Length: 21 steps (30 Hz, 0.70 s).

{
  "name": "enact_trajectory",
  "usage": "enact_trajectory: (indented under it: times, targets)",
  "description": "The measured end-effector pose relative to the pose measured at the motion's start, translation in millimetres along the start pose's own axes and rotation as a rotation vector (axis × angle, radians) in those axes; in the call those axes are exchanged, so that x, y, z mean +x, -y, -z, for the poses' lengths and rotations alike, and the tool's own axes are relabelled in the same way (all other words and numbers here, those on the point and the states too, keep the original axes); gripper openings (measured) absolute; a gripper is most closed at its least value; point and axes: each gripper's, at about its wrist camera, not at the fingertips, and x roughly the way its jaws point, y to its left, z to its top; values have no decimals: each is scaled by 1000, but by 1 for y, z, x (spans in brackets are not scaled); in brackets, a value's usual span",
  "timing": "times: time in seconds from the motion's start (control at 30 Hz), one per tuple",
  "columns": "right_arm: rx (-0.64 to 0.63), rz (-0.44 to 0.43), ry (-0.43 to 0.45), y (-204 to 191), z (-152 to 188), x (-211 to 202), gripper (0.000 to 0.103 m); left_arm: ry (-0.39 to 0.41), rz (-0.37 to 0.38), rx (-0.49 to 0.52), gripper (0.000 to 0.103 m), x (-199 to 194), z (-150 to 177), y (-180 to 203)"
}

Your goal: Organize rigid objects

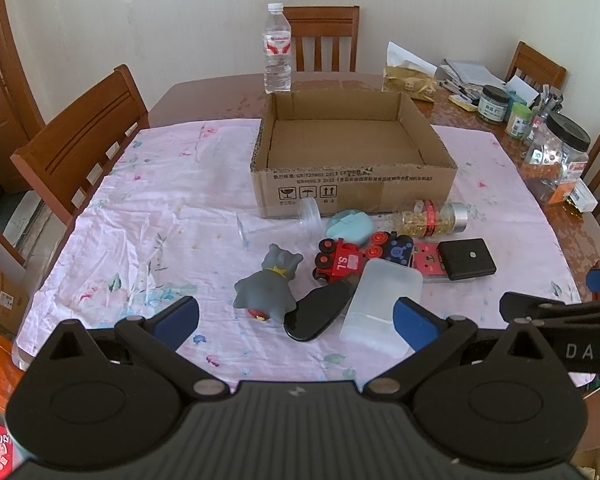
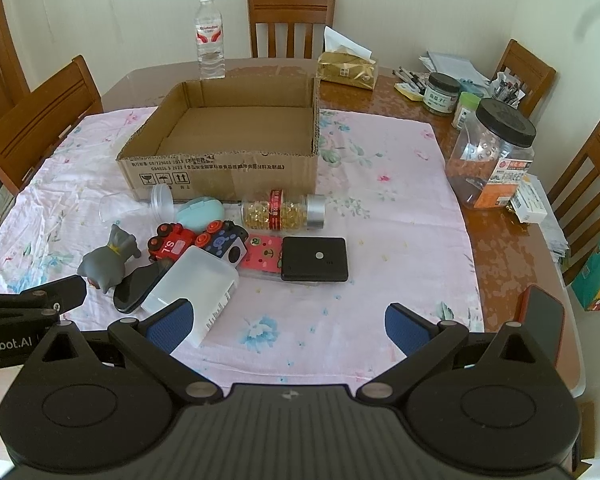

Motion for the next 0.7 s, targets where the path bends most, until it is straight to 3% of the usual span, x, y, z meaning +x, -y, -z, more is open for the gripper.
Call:
enact_trajectory:
  times: [0.7]
  targets:
    - [-80,-73,58,-5,5,19,103,30,61,26,103,27,14,-7]
